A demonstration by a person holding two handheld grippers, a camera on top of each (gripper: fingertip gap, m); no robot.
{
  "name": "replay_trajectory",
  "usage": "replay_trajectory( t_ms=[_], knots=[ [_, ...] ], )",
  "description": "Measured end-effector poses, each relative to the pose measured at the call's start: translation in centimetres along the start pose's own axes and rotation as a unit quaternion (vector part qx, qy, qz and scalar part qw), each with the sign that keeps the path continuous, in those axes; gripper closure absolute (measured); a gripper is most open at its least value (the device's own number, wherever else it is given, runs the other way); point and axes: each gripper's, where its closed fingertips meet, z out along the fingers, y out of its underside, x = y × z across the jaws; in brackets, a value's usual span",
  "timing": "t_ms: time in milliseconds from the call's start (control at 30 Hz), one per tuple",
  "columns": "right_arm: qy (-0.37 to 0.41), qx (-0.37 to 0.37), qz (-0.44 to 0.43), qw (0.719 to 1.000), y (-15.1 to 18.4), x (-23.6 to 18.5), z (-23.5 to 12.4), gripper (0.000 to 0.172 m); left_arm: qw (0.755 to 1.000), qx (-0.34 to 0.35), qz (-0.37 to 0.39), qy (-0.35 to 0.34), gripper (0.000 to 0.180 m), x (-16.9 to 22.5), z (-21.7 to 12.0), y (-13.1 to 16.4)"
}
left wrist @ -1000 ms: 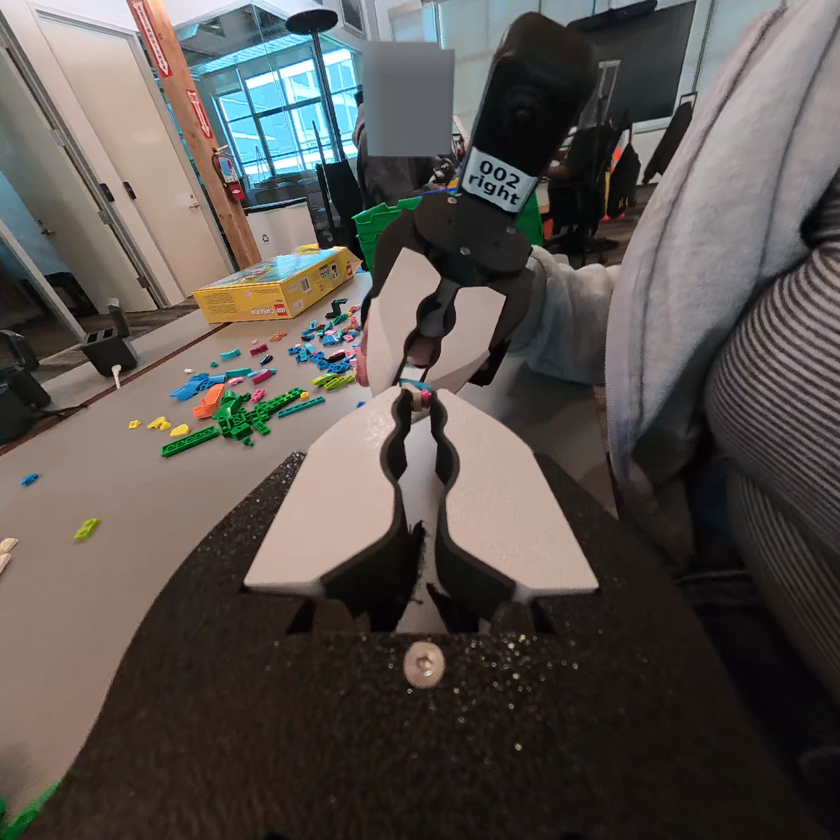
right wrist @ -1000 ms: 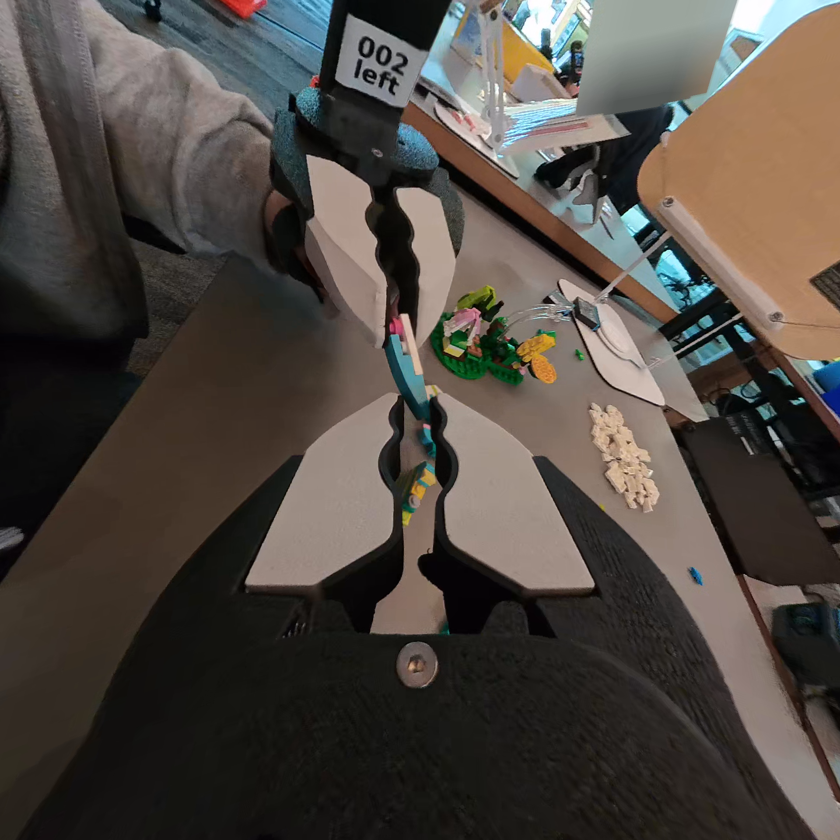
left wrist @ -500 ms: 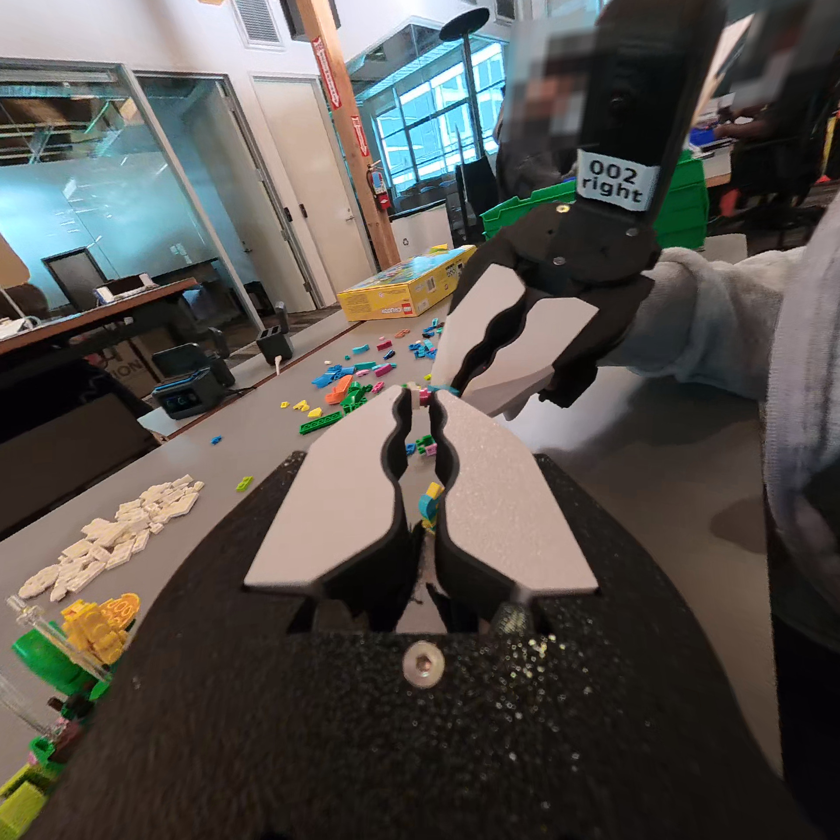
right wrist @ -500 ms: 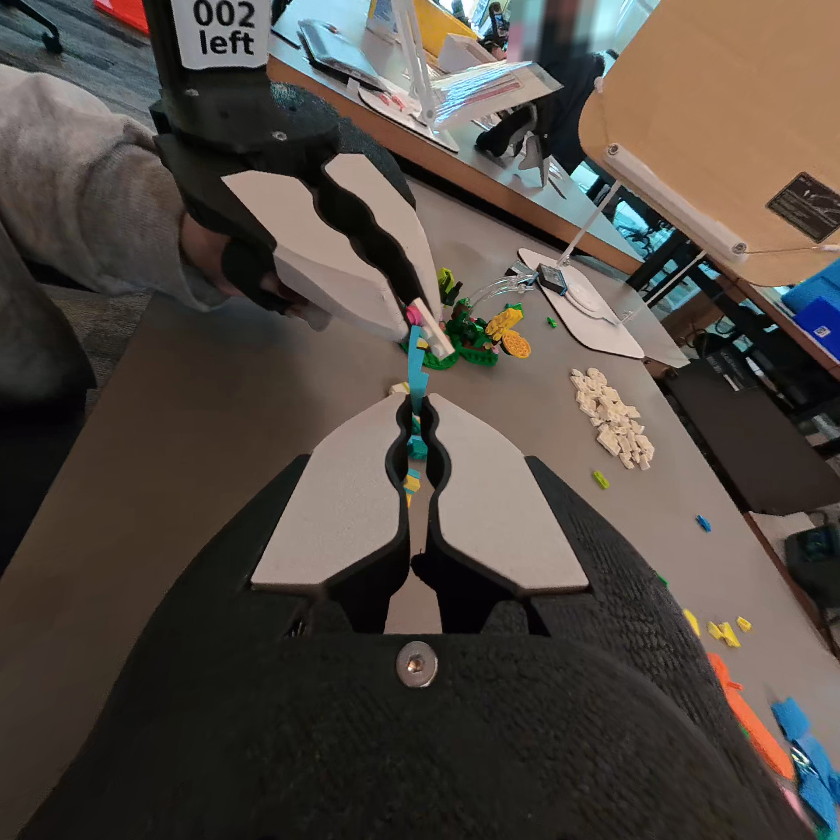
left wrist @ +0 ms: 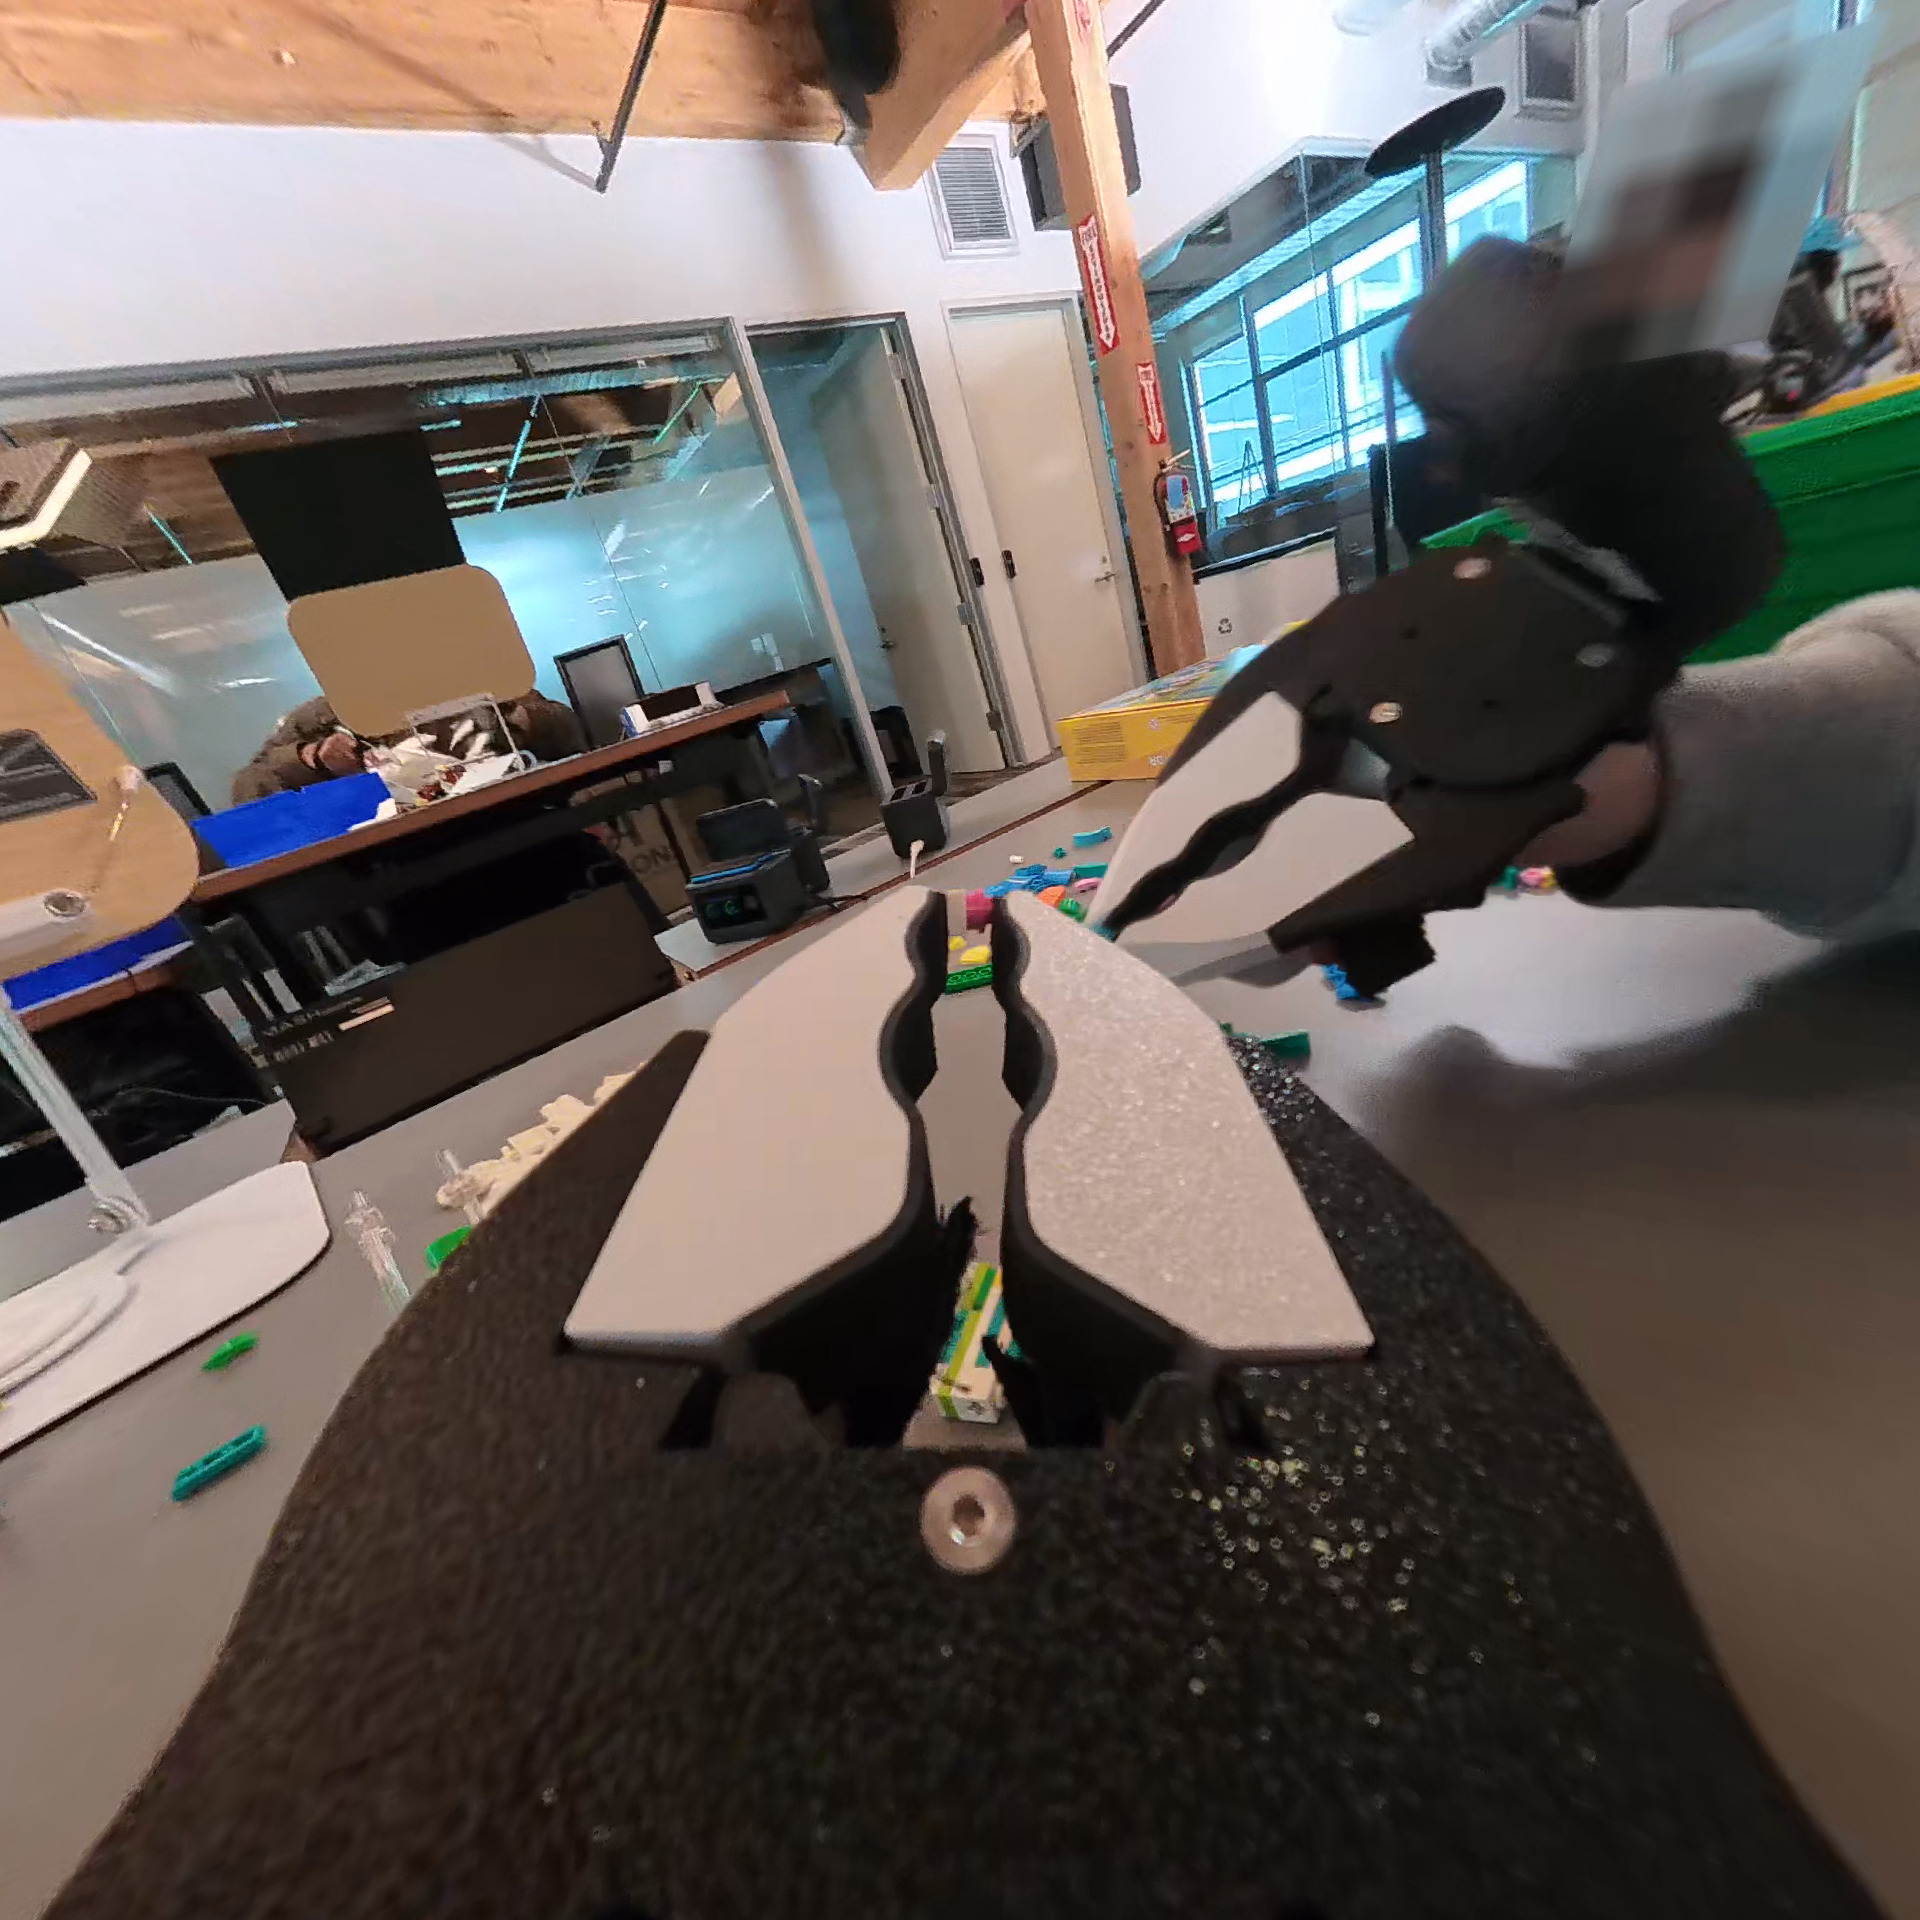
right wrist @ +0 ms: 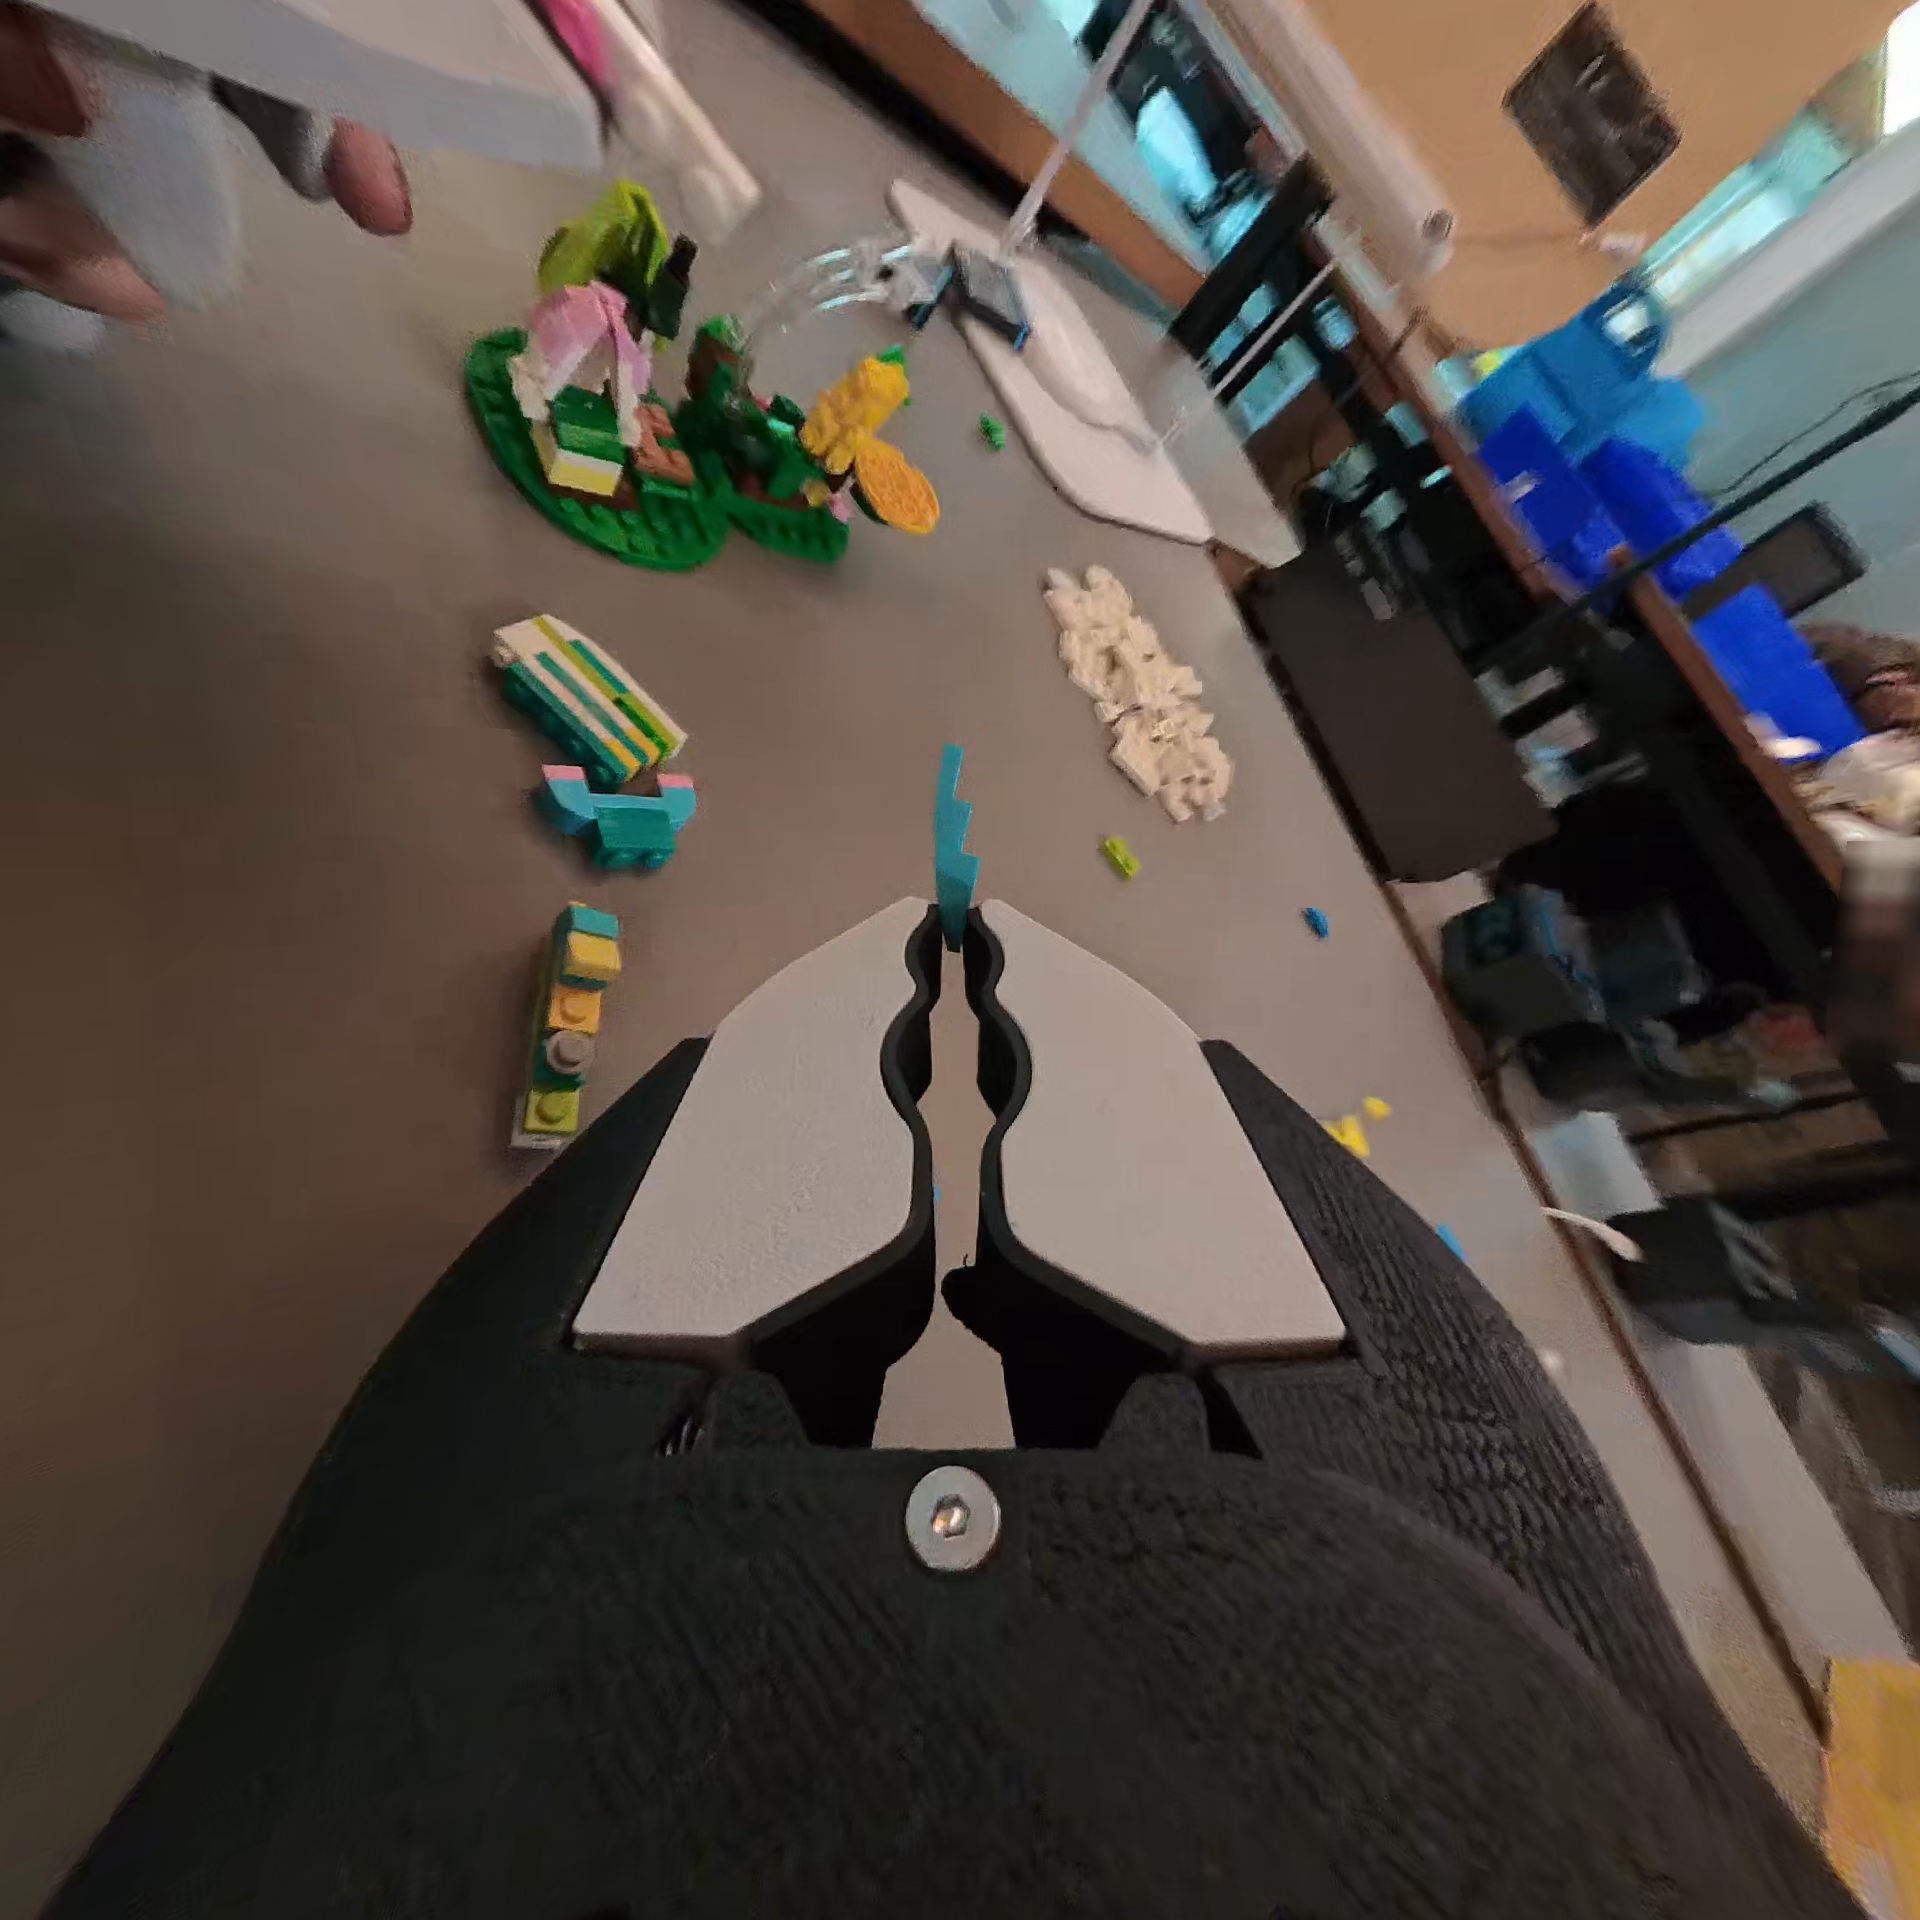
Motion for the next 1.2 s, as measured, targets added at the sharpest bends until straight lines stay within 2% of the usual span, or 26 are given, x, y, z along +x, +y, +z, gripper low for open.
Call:
replay_trajectory(
  t_ms=[167,333,567,667,867,1100,1200],
  knots=[
    [-0.089,-0.073,0.039,0.993,1.3,0.5,3.5,0.169,1.0,-0.004,0.017,-0.005,0.172,0.1,-0.1,0.1],
    [-0.117,-0.048,-0.002,0.992,-2.5,3.2,7.8,0.169,0.999,0.015,0.044,-0.024,0.173,0.0,-0.3,-0.7],
    [-0.249,-0.025,-0.115,0.961,-6.0,3.8,16.2,0.169,0.997,0.028,0.066,-0.036,0.173,0.0,-0.5,-1.2],
    [-0.311,-0.004,-0.126,0.942,-7.3,2.8,18.8,0.169,0.997,0.033,0.056,-0.04,0.173,-0.2,-0.6,-1.3],
    [-0.391,-0.014,-0.139,0.91,-10.3,0.7,23.9,0.169,0.997,0.035,0.049,-0.047,0.173,-0.5,-0.6,-1.4],
    [-0.475,-0.129,-0.199,0.847,-12.7,-4.5,28.2,0.169,0.997,0.034,0.034,-0.058,0.173,-1.1,-0.8,-1.3],
    [-0.487,-0.184,-0.189,0.833,-12.9,-6.7,29.0,0.169,0.997,0.037,0.02,-0.059,0.173,-1.4,-0.8,-1.3]
  ],
)
